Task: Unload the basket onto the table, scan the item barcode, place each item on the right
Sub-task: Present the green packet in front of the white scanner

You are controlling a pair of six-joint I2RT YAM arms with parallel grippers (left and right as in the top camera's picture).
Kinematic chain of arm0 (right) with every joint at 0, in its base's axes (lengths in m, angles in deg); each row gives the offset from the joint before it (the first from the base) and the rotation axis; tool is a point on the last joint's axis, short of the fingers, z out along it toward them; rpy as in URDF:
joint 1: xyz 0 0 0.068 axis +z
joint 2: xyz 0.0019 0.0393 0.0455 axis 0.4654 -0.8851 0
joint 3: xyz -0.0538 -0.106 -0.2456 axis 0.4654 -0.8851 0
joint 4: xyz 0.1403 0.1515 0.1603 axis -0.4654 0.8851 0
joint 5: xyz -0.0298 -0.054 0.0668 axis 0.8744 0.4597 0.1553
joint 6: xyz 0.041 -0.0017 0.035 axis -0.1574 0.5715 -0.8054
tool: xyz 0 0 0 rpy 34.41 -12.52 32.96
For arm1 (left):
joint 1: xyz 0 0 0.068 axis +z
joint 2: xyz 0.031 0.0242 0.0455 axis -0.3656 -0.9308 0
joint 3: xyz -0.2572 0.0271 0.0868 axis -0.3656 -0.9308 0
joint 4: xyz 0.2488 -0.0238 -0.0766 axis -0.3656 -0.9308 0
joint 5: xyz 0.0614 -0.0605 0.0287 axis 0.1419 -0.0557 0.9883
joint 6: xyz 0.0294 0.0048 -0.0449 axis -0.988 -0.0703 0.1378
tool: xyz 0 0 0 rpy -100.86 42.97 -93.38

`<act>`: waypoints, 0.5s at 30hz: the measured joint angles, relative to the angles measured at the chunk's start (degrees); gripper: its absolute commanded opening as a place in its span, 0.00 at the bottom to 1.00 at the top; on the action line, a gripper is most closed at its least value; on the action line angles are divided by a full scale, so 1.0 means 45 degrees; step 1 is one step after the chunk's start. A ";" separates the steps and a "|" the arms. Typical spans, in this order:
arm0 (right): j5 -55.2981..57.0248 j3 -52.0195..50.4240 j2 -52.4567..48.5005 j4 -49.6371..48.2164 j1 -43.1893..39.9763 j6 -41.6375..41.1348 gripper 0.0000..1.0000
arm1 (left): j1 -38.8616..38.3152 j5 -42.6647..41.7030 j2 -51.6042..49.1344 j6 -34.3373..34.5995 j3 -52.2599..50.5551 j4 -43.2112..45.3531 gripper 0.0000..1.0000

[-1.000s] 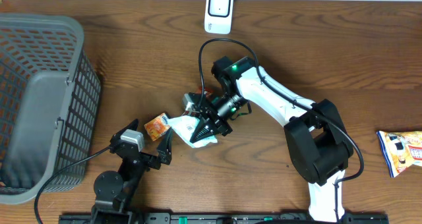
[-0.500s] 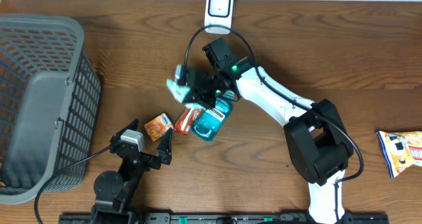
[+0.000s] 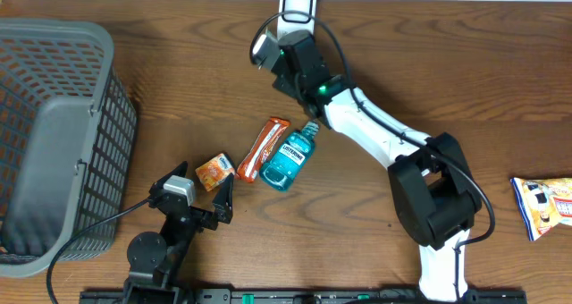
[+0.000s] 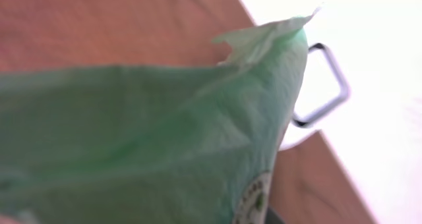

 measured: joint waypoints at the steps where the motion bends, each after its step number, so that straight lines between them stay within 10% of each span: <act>1: 0.0335 0.0029 -0.0034 -0.0437 -0.0151 0.0277 0.01 | 0.0000 -0.0010 0.0000 0.0000 -0.0005 0.0005 0.98; 15: 0.4099 0.7441 -0.5770 -0.0447 -0.1059 0.4095 0.01 | 0.0000 -0.0005 -0.0005 -0.0005 0.0000 0.0005 0.98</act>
